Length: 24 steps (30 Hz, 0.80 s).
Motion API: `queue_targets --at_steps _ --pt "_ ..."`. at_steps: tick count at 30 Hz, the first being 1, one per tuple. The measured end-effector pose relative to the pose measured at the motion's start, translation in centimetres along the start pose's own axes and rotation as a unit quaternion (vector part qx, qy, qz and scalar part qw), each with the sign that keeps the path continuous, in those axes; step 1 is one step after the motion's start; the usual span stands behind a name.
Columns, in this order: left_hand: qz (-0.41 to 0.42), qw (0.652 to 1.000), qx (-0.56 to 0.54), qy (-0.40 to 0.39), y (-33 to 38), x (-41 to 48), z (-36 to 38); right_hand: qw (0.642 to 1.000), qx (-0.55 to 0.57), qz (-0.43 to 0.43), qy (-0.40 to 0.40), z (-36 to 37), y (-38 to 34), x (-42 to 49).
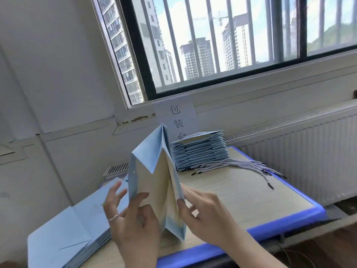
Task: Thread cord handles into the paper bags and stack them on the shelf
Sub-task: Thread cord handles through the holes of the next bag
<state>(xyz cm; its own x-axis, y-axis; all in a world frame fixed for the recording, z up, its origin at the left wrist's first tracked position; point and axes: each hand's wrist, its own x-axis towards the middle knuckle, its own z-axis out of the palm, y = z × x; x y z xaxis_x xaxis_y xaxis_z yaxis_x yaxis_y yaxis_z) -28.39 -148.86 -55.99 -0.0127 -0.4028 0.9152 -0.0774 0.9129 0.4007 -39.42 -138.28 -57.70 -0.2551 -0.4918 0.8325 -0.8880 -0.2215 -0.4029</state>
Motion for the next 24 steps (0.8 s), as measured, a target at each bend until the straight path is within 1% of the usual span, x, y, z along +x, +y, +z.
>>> queue_targets --at_steps 2,3,6,9,11,12,13,15,17,19,21,22,24 --pt "0.03 0.999 -0.021 -0.023 0.2 -0.2 0.3 0.999 -0.007 -0.016 -0.038 0.2 0.0 0.0" --pt "0.031 0.999 -0.03 -0.032 0.5 -0.2 0.5 0.998 -0.021 -0.02 -0.055 0.4 0.2 0.1" --pt "-0.008 0.998 -0.04 -0.057 1.8 0.1 1.2 0.993 -0.05 -0.022 -0.103 0.4 0.3 0.2" --pt "-0.033 0.998 -0.03 -0.044 1.8 0.5 1.3 0.986 -0.006 -0.015 -0.164 -0.3 -0.1 0.1" --pt "-0.028 0.999 -0.027 -0.029 1.3 0.5 1.2 0.979 0.055 0.016 -0.196 -1.1 -0.1 0.5" --pt "-0.023 0.999 -0.026 -0.02 0.8 0.5 1.2 0.977 0.065 0.032 -0.2 -1.6 0.2 1.0" --pt "-0.019 0.999 -0.028 -0.009 0.4 0.5 1.2 0.98 0.043 0.04 -0.188 -2.0 0.8 1.9" --pt "-0.024 0.999 -0.038 0.015 -0.2 0.6 1.3 0.987 -0.057 0.053 -0.142 -2.9 3.1 4.2" --pt "-0.029 0.999 -0.035 0.027 -0.5 0.6 1.5 0.977 -0.138 0.106 -0.127 -3.7 5.9 6.5" --pt "-0.025 0.999 -0.03 0.023 -0.6 0.6 1.6 0.95 -0.208 0.173 -0.155 -4.3 8.6 8.1" --pt "-0.028 0.998 -0.042 0.025 -0.7 0.6 1.7 0.92 -0.27 0.221 -0.18 -4.3 10.8 8.5" --pt "-0.031 0.998 -0.05 0.029 -0.8 0.6 1.7 0.91 -0.289 0.233 -0.185 -4.1 11.7 8.4" --pt "-0.037 0.997 -0.069 0.026 -0.6 0.6 1.6 0.903 -0.303 0.237 -0.193 -3.6 12.9 7.8"
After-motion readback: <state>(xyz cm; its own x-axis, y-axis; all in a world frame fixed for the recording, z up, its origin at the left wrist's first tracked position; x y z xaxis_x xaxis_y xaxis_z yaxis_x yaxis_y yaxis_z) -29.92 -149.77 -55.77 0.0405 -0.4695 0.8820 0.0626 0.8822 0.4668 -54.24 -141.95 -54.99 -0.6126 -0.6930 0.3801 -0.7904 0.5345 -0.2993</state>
